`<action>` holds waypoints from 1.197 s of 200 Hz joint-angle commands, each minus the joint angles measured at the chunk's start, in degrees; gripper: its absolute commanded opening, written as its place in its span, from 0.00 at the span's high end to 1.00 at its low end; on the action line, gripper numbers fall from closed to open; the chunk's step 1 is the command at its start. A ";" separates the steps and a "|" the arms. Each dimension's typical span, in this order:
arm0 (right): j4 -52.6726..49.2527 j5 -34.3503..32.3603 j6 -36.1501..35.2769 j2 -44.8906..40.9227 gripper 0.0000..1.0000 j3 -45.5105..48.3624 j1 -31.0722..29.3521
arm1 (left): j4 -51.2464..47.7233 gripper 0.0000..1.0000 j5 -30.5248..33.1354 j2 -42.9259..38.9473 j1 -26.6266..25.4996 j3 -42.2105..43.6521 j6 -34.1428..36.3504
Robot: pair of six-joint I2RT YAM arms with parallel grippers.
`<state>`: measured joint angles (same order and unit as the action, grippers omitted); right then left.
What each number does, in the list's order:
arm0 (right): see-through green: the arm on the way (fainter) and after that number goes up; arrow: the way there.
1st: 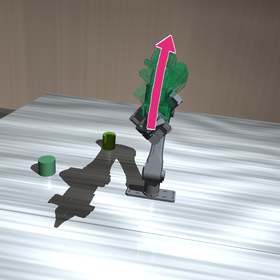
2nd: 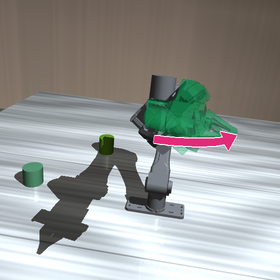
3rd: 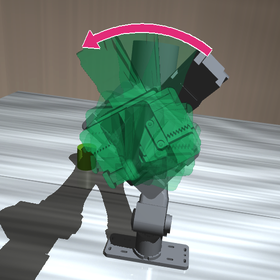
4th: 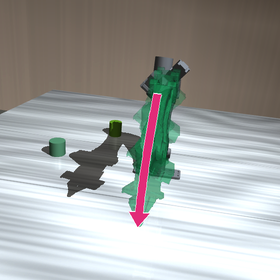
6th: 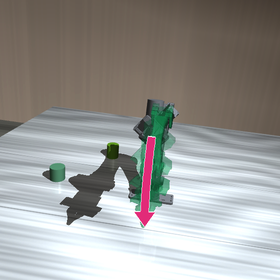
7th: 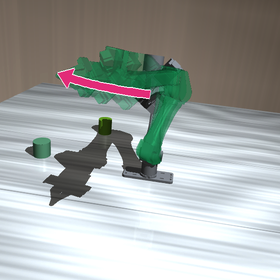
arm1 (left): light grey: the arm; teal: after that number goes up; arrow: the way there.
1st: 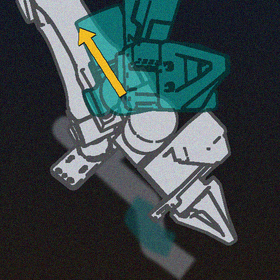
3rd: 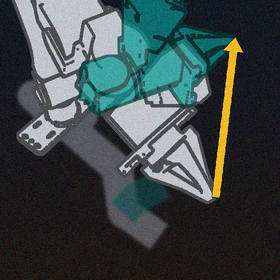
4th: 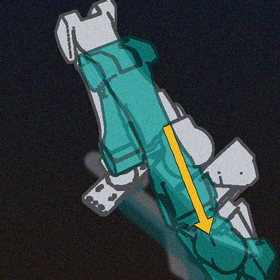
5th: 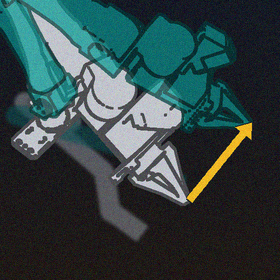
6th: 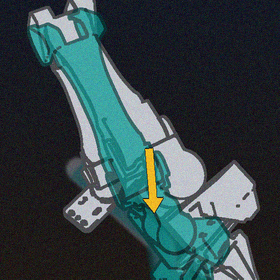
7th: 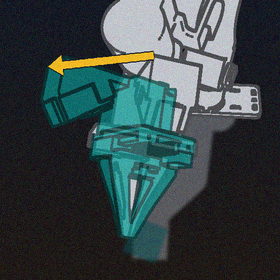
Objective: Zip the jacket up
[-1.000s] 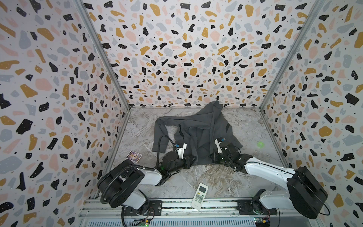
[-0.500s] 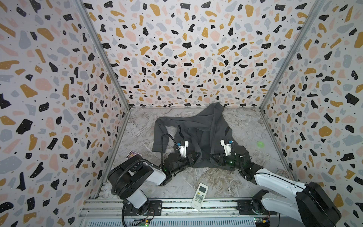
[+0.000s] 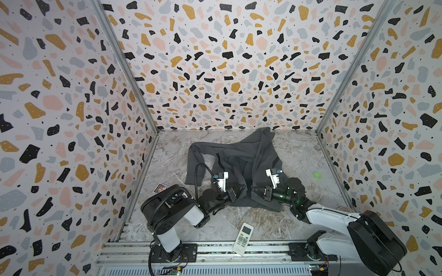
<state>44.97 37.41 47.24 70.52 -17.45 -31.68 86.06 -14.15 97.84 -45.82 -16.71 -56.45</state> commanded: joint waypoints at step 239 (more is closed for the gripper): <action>16.90 0.46 6.64 7.78 1.00 -1.52 -2.40 | 19.67 1.00 1.74 -2.37 -1.02 0.76 -3.32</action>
<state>62.83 38.04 56.23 78.94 -17.08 -32.80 87.99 -12.69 97.12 -46.37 -14.94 -59.81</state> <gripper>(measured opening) 0.081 0.058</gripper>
